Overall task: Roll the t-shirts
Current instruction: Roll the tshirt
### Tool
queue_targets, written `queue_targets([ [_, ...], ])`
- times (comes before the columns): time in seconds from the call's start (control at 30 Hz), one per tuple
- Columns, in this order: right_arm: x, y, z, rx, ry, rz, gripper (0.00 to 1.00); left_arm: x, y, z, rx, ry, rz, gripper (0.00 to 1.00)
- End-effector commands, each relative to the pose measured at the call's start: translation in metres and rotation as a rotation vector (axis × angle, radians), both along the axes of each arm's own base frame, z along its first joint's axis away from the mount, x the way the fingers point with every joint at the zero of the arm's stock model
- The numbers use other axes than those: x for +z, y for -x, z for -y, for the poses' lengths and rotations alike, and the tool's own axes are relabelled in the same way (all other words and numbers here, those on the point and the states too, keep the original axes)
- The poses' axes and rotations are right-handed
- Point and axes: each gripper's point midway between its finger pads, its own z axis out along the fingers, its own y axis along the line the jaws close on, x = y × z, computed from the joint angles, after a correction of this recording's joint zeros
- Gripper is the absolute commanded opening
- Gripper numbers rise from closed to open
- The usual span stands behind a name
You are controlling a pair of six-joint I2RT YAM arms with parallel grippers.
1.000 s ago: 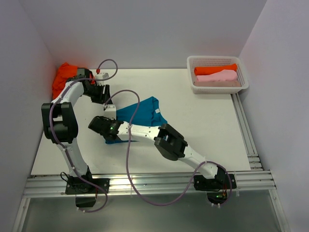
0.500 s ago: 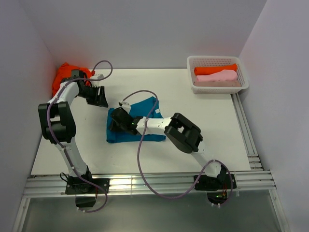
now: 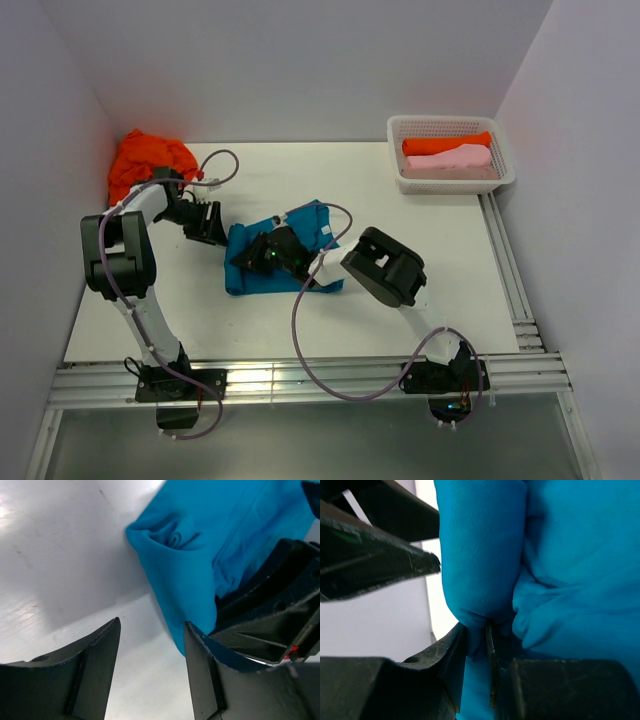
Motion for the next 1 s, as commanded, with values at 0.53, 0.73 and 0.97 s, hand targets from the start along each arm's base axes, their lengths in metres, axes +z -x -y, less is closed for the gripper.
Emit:
queue_targets([
  [0.53, 0.008, -0.01, 0.022, -0.138, 0.104, -0.025, 0.47, -0.006, -0.013, 0.021, 0.007, -0.062, 0.088, 0.56],
  [0.73, 0.032, -0.016, 0.04, -0.253, 0.318, 0.043, 0.5, -0.011, -0.015, 0.028, -0.003, -0.098, 0.091, 0.55],
  [0.97, 0.055, -0.008, 0.048, -0.305, 0.51, 0.124, 0.5, -0.013, -0.021, 0.028, 0.003, -0.127, 0.096, 0.55],
])
